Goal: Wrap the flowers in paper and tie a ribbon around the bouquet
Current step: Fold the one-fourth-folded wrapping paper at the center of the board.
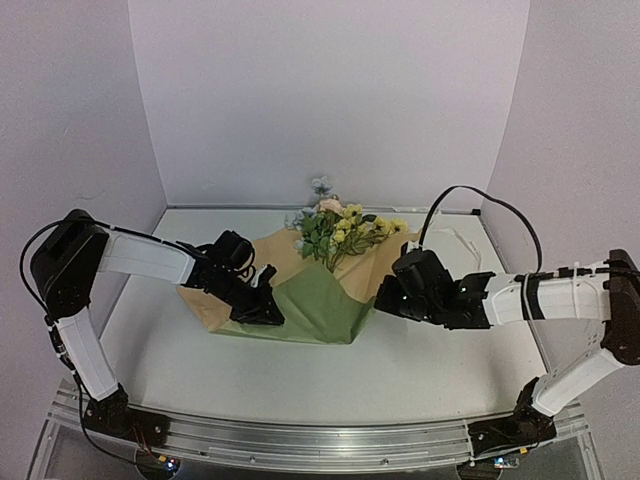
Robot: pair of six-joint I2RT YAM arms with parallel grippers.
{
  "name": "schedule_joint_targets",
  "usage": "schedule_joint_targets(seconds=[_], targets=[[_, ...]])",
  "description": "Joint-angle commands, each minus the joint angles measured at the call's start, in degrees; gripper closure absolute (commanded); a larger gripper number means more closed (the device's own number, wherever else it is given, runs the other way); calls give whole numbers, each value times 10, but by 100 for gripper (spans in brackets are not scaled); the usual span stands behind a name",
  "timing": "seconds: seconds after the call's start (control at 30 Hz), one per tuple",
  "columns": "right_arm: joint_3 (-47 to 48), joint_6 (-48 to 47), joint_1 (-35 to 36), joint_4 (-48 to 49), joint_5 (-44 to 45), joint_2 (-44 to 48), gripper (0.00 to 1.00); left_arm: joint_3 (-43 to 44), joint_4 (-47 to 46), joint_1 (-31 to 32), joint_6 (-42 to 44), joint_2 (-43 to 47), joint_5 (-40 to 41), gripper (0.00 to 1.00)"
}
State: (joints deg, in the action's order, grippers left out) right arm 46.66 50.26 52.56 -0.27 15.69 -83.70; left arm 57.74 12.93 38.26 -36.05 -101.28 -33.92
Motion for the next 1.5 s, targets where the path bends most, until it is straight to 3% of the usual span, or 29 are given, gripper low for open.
schedule_joint_targets(seconds=[0.0,0.3,0.67,1.1,1.3,1.47], targets=[[43,-20,4,-27,5,-18,100,0,3,0,27,-25,36,94],[128,-53,8,-39,-50,-85,100,17,-25,1,12,-73,80,98],[302,-82,11,-34,-176,-253,100,-2,-55,1,-7,-71,77,98],[331,-60,12,-2,-237,-354,100,-7,-75,1,-21,-56,83,98],[332,-58,12,14,-240,-365,100,-7,-93,-22,-50,1,96,86],[336,-56,12,15,-244,-373,99,27,-126,-64,-75,36,81,61]])
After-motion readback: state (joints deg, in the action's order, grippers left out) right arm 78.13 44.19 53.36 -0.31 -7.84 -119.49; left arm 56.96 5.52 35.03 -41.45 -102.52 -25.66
